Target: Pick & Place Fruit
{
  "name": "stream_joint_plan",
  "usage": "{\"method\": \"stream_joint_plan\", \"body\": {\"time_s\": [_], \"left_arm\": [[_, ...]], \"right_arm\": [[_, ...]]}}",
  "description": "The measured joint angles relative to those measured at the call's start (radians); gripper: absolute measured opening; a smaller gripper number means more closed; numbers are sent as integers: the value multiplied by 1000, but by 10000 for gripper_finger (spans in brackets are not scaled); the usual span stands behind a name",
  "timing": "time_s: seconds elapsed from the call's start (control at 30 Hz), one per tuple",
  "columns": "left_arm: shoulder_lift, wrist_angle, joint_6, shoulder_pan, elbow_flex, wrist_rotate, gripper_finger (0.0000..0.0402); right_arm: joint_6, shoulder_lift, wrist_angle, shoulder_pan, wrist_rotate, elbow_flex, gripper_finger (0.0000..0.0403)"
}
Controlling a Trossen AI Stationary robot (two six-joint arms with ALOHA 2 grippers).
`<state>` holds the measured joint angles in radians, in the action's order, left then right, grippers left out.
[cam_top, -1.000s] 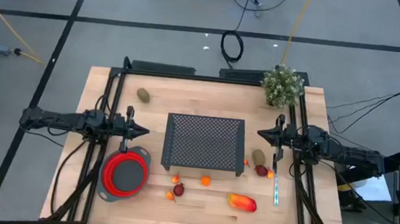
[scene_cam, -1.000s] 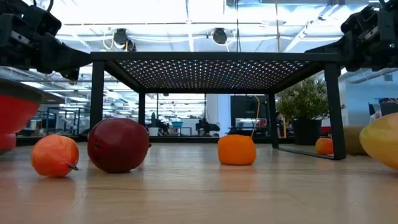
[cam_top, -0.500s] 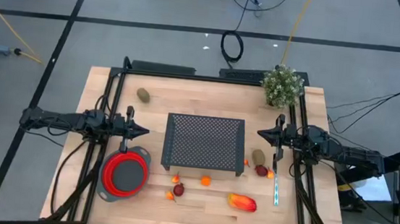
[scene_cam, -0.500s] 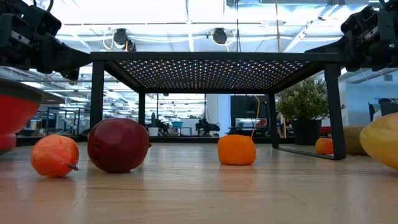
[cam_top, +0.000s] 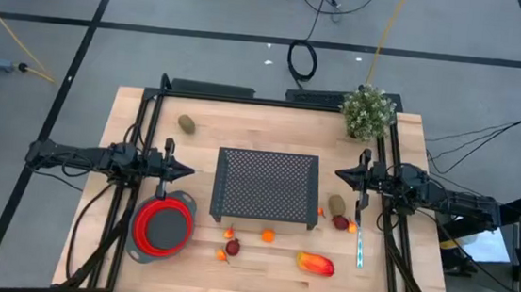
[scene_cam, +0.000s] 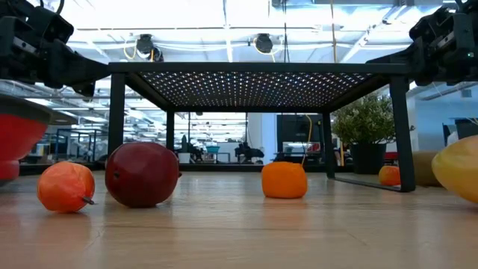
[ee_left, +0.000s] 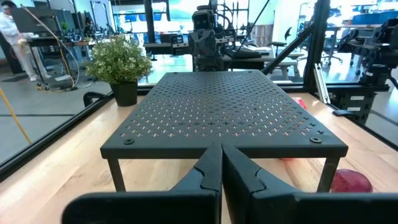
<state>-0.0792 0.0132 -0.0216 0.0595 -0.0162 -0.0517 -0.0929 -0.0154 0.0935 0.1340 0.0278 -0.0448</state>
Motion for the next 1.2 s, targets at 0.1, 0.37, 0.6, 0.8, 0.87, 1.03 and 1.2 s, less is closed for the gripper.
{"method": "stream_joint_plan", "body": {"time_s": [0.1, 0.37, 0.6, 0.8, 0.87, 1.03, 1.2], "left_arm": [[0, 0, 0, 0, 0, 0, 10], [0, 0, 0, 0, 0, 0, 18], [0, 0, 0, 0, 0, 0, 2], [0, 4, 0, 0, 1, 0, 13], [0, 14, 0, 0, 2, 0, 18], [0, 43, -12, 0, 5, -4, 19], [0, 49, -116, -1, 5, -21, 7]], "right_arm": [[0, 0, 0, 0, 0, 0, 0], [7, 0, 0, 0, 0, 0, 0], [8, 0, 14, 0, 0, 0, 0], [8, 0, 14, 0, -30, 0, 0], [8, 0, 17, 0, -27, 0, 0], [8, 0, 21, 0, -27, 0, 0], [8, 0, 22, 0, -27, 0, 0]]}}
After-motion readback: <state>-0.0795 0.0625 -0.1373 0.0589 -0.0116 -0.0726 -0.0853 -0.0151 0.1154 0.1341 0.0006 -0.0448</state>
